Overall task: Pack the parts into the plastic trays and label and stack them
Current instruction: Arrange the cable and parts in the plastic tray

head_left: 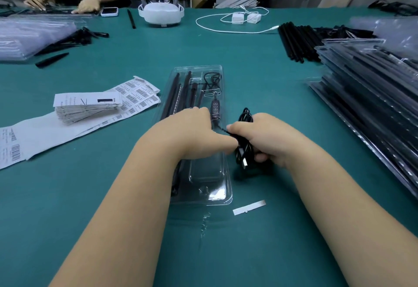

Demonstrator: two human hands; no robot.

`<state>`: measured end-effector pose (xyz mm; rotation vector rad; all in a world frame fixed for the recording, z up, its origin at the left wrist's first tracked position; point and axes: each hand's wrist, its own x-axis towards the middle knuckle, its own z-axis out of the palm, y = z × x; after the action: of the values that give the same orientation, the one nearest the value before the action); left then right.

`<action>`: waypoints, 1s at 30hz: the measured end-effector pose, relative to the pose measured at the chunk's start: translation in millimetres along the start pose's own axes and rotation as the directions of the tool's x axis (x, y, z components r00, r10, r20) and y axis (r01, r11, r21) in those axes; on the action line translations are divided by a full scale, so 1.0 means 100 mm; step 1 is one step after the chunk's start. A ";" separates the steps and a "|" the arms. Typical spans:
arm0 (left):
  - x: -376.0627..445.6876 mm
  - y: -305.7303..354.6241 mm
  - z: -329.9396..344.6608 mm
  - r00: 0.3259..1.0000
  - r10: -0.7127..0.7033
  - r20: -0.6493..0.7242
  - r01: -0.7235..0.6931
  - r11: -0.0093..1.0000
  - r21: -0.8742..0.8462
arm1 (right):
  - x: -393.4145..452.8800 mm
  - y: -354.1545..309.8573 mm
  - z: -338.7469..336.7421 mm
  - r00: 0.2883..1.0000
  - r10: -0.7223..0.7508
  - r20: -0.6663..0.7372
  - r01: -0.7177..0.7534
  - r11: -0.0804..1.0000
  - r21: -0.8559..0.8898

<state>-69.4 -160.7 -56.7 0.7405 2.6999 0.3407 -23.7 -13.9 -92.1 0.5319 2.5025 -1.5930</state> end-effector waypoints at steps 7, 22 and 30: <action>0.05 -0.02 0.09 0.984 0.026 -0.178 -0.010 0.996 0.088 | 0.02 0.00 -0.02 0.999 0.045 -0.018 -0.046 0.995 -0.088; -0.41 -0.27 0.33 0.779 0.586 -0.223 -0.582 0.808 0.089 | 0.12 0.05 -0.11 0.992 0.058 -0.108 -0.082 0.969 -0.232; -0.36 -0.35 0.34 0.802 0.547 -0.239 -0.585 0.799 -0.137 | 0.14 0.10 -0.27 0.982 0.075 -0.175 -0.111 0.973 -0.205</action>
<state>-43.5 -204.0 -89.8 1.5209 2.4837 0.8570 -30.8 17.4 -93.2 0.7687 2.6805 -1.2742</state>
